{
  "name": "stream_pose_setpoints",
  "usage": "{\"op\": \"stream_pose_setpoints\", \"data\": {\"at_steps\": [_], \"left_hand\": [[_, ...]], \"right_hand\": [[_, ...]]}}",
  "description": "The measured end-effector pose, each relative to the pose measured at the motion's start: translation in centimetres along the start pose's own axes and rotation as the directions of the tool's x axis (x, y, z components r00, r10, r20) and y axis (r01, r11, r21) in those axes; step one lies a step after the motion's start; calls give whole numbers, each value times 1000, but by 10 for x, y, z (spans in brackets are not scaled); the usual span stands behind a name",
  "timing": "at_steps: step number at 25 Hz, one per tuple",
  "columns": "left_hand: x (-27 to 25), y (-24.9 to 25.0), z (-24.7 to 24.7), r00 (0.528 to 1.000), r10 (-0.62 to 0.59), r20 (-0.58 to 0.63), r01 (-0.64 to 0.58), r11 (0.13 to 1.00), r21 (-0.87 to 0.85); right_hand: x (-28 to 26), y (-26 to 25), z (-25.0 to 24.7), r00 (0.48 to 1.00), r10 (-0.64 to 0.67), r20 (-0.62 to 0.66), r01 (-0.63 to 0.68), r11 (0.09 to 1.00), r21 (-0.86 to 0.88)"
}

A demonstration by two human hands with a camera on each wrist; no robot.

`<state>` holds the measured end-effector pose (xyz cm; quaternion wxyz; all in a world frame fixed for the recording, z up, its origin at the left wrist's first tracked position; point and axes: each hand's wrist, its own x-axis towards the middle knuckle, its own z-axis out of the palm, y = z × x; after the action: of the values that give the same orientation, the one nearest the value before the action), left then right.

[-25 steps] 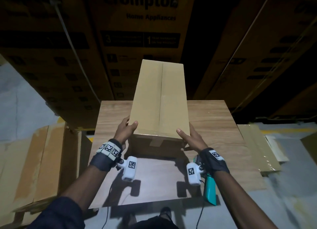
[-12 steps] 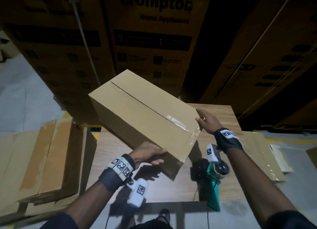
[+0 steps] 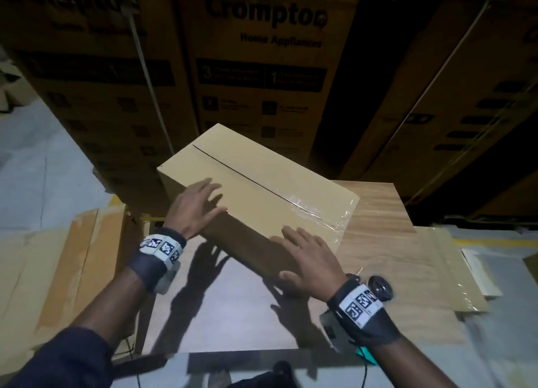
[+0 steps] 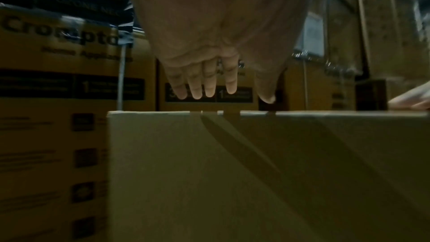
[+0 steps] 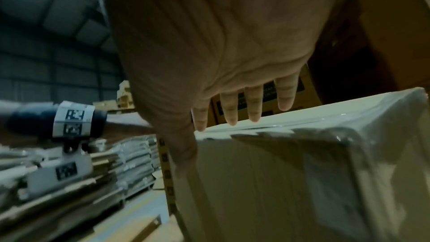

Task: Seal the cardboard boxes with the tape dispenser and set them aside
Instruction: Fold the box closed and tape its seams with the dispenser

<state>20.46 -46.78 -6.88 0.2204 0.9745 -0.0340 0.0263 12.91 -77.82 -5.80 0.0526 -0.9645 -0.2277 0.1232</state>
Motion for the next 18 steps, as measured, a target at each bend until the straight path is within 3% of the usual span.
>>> {"op": "stream_pose_setpoints", "data": {"at_steps": [3, 6, 9, 13, 16, 18], "left_hand": [[-7, -41, 0, 981, -86, 175, 33, 958, 285], [-23, -38, 12, 987, -66, 144, 21, 956, 293], [-37, -6, 23, 995, -17, 103, -30, 901, 432], [-63, 48, 43, 979, 161, 125, -197, 899, 391], [-72, 82, 63, 952, 212, 223, -276, 907, 318], [-72, 90, 67, 936, 230, 267, -304, 909, 284]], "right_hand": [[11, 20, 0, 995, 57, -85, -67, 992, -111], [22, 55, -5, 982, 137, -130, -162, 966, -202], [32, 93, -14, 947, 242, -212, -293, 921, -256], [52, 148, -36, 833, 478, -277, -539, 815, -214], [59, 171, -44, 726, 639, -255, -665, 747, -22], [60, 159, -40, 727, 652, -216, -655, 752, 66]]}}
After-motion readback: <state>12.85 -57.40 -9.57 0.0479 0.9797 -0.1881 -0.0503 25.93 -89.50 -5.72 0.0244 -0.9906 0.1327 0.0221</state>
